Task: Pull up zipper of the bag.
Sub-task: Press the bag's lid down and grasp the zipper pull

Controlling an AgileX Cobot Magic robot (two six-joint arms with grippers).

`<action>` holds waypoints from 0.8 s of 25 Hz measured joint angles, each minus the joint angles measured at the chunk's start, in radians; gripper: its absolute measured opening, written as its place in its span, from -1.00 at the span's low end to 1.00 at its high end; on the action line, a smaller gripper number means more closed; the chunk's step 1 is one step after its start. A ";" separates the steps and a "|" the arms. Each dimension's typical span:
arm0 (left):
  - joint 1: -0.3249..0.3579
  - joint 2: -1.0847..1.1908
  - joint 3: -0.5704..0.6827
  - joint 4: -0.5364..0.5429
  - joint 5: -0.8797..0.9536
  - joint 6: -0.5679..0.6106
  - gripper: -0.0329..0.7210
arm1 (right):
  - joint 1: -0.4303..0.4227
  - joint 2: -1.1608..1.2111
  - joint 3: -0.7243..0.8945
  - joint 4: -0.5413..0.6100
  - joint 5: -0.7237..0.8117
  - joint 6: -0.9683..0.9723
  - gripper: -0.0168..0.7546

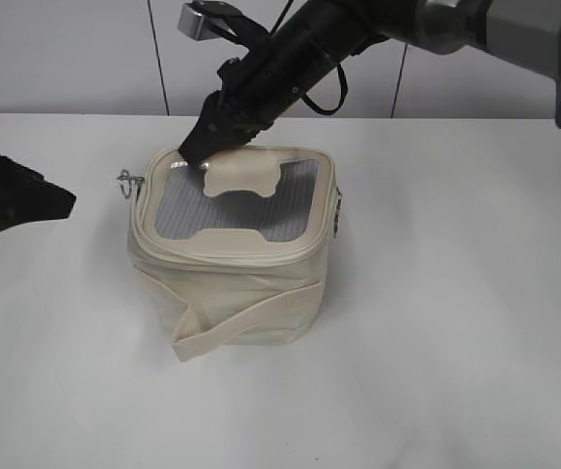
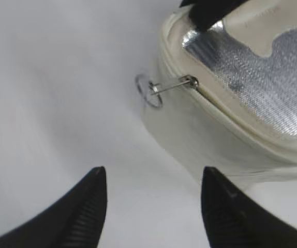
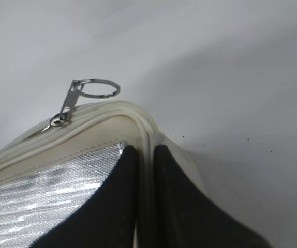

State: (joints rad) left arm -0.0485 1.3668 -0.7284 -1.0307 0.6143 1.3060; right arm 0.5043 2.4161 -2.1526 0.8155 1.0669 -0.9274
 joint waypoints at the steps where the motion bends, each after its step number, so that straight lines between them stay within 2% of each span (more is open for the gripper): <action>1: -0.022 0.025 -0.011 0.000 -0.016 0.061 0.26 | 0.000 0.000 0.000 0.000 0.000 0.003 -0.78; 4: -0.100 0.074 -0.031 0.000 -0.117 0.198 0.26 | 0.000 0.000 0.000 0.000 0.000 0.006 -0.78; 9: -0.206 0.111 -0.041 0.034 -0.287 0.237 0.27 | 0.000 0.000 0.000 0.000 0.004 0.010 -0.79; 12: -0.231 0.144 -0.041 0.059 -0.327 0.243 0.27 | 0.000 0.000 0.000 0.000 0.005 0.011 -0.79; 20: -0.234 0.215 -0.078 0.071 -0.372 0.247 0.27 | 0.000 0.000 -0.001 0.000 0.006 0.013 -0.79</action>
State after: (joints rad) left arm -0.2830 1.5813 -0.8069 -0.9597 0.2420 1.5532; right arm 0.5043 2.4161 -2.1534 0.8152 1.0725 -0.9147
